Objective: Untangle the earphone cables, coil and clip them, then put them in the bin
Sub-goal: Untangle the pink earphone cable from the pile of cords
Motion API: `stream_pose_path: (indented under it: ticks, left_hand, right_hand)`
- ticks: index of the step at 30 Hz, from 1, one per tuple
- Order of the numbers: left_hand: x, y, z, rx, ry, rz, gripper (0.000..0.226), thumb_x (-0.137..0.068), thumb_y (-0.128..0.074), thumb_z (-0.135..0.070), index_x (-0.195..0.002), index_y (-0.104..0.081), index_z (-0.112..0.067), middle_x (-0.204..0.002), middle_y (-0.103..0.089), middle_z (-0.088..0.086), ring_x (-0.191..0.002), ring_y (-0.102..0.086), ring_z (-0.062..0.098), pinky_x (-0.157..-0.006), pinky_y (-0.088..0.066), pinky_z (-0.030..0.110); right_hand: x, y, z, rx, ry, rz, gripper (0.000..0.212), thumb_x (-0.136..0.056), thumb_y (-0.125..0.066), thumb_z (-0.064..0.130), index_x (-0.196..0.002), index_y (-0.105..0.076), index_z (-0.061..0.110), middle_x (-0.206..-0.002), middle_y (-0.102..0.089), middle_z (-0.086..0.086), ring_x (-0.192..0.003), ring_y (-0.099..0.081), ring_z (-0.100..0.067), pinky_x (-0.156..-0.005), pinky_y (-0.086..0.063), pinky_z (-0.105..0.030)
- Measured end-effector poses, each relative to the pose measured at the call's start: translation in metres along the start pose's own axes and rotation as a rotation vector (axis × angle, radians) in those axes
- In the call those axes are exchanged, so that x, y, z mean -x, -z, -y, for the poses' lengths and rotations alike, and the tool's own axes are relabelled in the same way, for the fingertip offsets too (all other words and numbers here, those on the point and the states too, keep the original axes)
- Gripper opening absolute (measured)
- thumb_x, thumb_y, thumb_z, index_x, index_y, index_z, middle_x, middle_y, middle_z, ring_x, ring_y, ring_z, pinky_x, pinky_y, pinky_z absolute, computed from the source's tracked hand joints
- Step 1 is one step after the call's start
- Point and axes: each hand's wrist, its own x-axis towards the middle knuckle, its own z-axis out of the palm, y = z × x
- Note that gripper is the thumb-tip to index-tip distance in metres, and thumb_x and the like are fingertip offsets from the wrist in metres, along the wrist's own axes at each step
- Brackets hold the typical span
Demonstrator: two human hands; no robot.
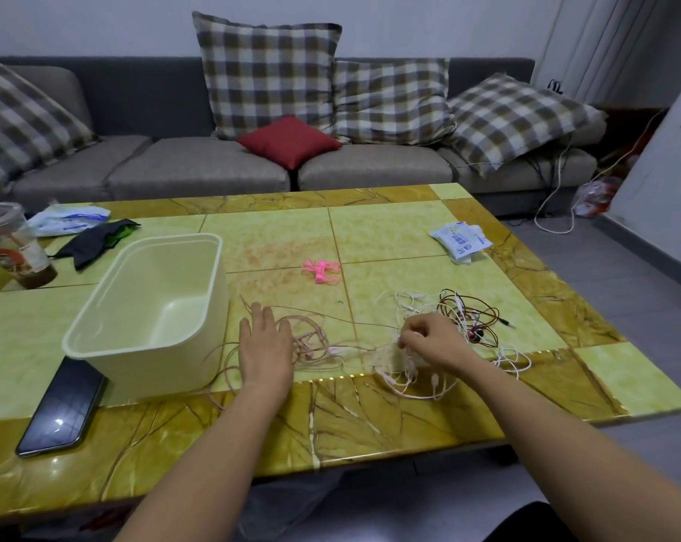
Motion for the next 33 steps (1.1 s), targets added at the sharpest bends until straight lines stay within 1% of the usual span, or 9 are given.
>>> stream_pose_path:
  ticks: [5, 8, 11, 16, 20, 25, 28, 30, 33]
  left_hand:
    - [0.001, 0.0, 0.0, 0.03, 0.029, -0.029, 0.047, -0.095, -0.052, -0.024, -0.14, -0.041, -0.019, -0.153, -0.03, 0.015, -0.147, -0.012, 0.035, -0.116, -0.021, 0.043]
    - [0.001, 0.0, -0.003, 0.028, 0.016, -0.068, 0.041, -0.097, -0.048, -0.03, -0.137, -0.045, -0.02, -0.143, -0.044, 0.01, -0.141, -0.024, 0.032, -0.114, -0.024, 0.042]
    - [0.002, 0.001, -0.005, 0.031, -0.006, -0.14, 0.037, -0.096, -0.05, -0.034, -0.131, -0.051, -0.021, -0.132, -0.052, 0.007, -0.13, -0.033, 0.03, -0.109, -0.025, 0.042]
    - [0.004, 0.002, -0.01, 0.17, -0.161, -0.271, 0.031, -0.084, -0.064, -0.033, -0.114, -0.061, -0.024, -0.115, -0.06, -0.001, -0.117, -0.044, 0.025, -0.101, -0.028, 0.04]
    - [0.003, -0.004, -0.017, 0.311, -0.45, -0.382, 0.035, -0.071, -0.073, -0.027, -0.105, -0.065, -0.022, -0.099, -0.065, -0.005, -0.103, -0.051, 0.02, -0.088, -0.046, 0.036]
    - [0.007, -0.004, -0.027, 0.401, -0.558, -0.114, 0.039, -0.088, -0.054, -0.041, -0.123, -0.053, -0.024, -0.132, -0.049, -0.002, -0.124, -0.04, 0.019, -0.106, -0.032, 0.037]
    - [0.007, -0.008, -0.026, 0.317, -0.501, -0.014, 0.04, -0.088, -0.057, -0.044, -0.124, -0.051, -0.027, -0.143, -0.039, -0.001, -0.133, -0.033, 0.021, -0.112, -0.024, 0.04]
    - [0.006, -0.01, -0.024, 0.307, -0.448, 0.003, 0.033, -0.09, -0.059, -0.04, -0.12, -0.056, -0.026, -0.142, -0.04, 0.0, -0.131, -0.035, 0.023, -0.11, -0.027, 0.04]
    - [0.004, -0.01, -0.021, 0.33, -0.377, -0.02, 0.021, -0.096, -0.052, -0.033, -0.11, -0.061, -0.022, -0.122, -0.051, 0.0, -0.114, -0.047, 0.021, -0.098, -0.037, 0.036]
  right_hand:
    - [-0.003, 0.011, -0.008, -0.016, -0.147, -0.029, 0.032, -0.087, -0.053, 0.018, -0.058, -0.067, 0.02, -0.056, -0.06, 0.005, -0.051, -0.044, -0.011, -0.059, -0.036, -0.028]
    - [-0.005, 0.01, -0.008, 0.142, -0.206, 0.018, 0.039, -0.087, -0.04, 0.031, -0.064, -0.071, 0.023, -0.069, -0.066, 0.007, -0.067, -0.054, -0.013, -0.079, -0.037, -0.034]
    - [-0.007, 0.007, -0.005, 0.27, -0.206, -0.147, 0.049, -0.094, -0.035, 0.038, -0.064, -0.07, 0.019, -0.074, -0.069, 0.001, -0.079, -0.058, -0.019, -0.098, -0.028, -0.042]
    - [-0.006, 0.002, 0.013, 0.384, -0.037, -0.272, 0.016, -0.083, -0.059, 0.037, -0.077, -0.071, 0.027, -0.078, -0.066, 0.01, -0.095, -0.043, -0.014, -0.087, -0.024, -0.037]
    - [-0.006, -0.007, 0.029, 0.409, 0.156, -0.272, 0.01, -0.083, -0.062, 0.029, -0.085, -0.072, 0.029, -0.083, -0.067, 0.012, -0.097, -0.043, -0.012, -0.085, -0.022, -0.035]
    - [-0.001, -0.019, 0.033, 0.318, 0.384, -0.051, 0.007, -0.084, -0.064, 0.03, -0.085, -0.07, 0.03, -0.08, -0.061, 0.018, -0.092, -0.04, -0.008, -0.086, -0.026, -0.033]
    - [0.001, -0.026, 0.036, 0.396, 0.348, 0.202, 0.019, -0.088, -0.062, 0.045, -0.094, -0.069, 0.028, -0.081, -0.058, 0.017, -0.095, -0.045, -0.011, -0.091, -0.026, -0.033]
    - [0.002, -0.029, 0.033, 0.508, 0.272, 0.312, 0.027, -0.085, -0.063, 0.054, -0.092, -0.066, 0.029, -0.084, -0.061, 0.012, -0.093, -0.051, -0.013, -0.095, -0.025, -0.036]
    - [0.003, -0.027, 0.024, 0.523, 0.18, 0.368, 0.017, -0.085, -0.065, 0.046, -0.081, -0.059, 0.03, -0.081, -0.058, 0.011, -0.089, -0.052, -0.013, -0.106, -0.02, -0.04]
